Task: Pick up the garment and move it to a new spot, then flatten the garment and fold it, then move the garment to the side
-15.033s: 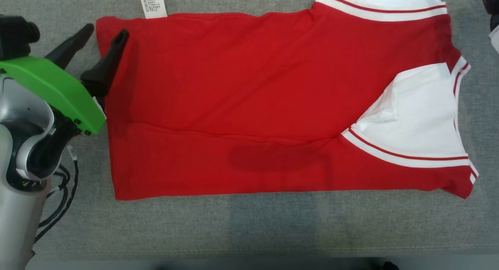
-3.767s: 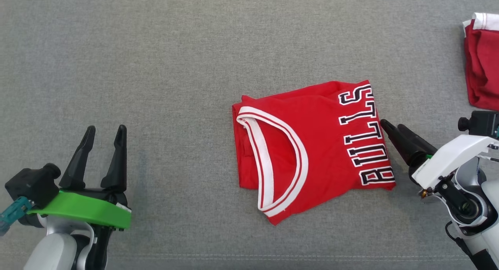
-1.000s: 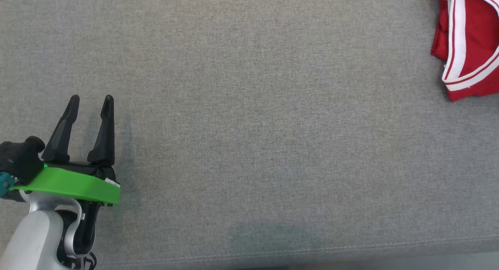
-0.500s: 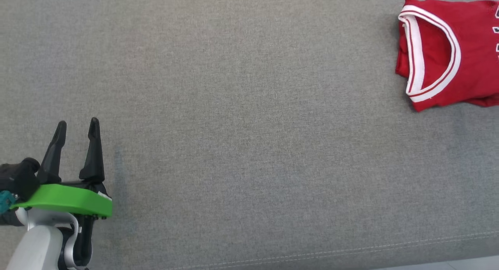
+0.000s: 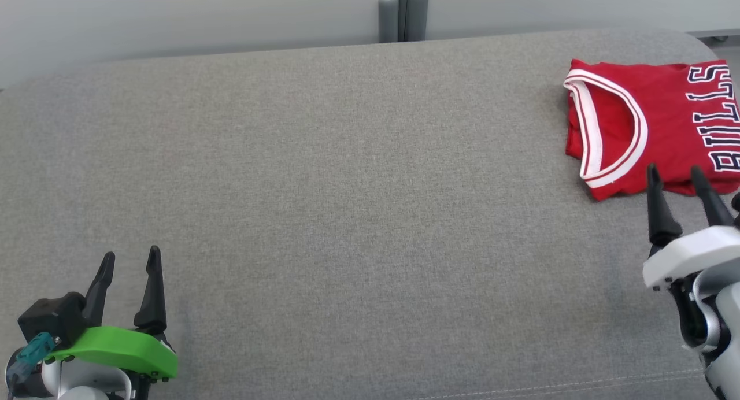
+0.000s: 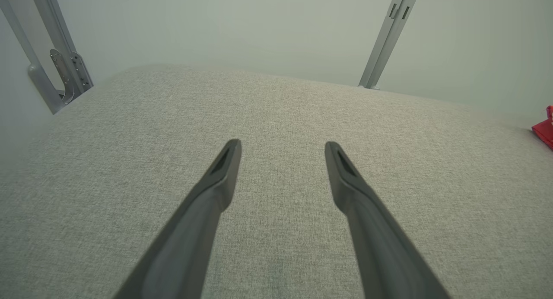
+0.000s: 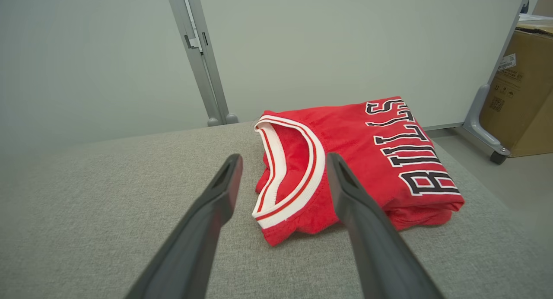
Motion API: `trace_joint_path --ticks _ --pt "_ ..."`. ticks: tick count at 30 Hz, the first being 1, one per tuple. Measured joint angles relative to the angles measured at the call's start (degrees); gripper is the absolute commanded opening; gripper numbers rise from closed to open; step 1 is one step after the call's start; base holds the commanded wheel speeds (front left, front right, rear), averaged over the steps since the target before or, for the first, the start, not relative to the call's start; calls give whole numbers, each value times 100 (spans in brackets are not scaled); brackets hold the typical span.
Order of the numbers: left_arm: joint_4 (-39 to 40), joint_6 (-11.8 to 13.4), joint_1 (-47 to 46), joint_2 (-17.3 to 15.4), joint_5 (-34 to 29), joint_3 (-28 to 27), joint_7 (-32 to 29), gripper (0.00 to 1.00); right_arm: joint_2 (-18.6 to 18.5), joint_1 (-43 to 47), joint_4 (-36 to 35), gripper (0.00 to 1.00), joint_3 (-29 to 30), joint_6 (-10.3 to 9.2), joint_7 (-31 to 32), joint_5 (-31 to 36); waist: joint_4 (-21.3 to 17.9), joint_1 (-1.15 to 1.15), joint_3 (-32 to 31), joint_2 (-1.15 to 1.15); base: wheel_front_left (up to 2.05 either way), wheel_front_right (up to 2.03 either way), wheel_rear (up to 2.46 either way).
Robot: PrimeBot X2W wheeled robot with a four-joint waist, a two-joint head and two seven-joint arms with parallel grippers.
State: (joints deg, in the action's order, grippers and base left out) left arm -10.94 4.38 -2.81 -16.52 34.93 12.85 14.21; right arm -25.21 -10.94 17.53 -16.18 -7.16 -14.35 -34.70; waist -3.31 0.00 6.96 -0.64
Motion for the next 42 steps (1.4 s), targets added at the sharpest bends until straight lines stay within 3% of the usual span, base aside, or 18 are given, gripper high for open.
trace_joint_path --ticks 8,17,18,26,42 --pt "-73 0 180 41 -102 -152 4 100 267 575 -124 100 -97 -1 -5 552 125 0 -367 0 0 0 0" --pt "-58 -7 186 88 -194 -163 4 100 487 769 -441 100 531 -1 -7 1074 246 0 -413 0 0 0 0" --pt "-47 -29 186 92 -197 -153 4 0 549 819 -486 0 606 -1 -7 1120 262 0 -410 0 0 0 0" --pt "-501 -26 350 478 -187 4 -12 0 1061 1184 -44 0 414 8 11 1093 266 0 -409 0 0 0 0" --pt "-501 -176 382 627 723 -212 -318 0 1252 1207 -46 0 676 210 319 51 277 0 -454 0 0 0 0"
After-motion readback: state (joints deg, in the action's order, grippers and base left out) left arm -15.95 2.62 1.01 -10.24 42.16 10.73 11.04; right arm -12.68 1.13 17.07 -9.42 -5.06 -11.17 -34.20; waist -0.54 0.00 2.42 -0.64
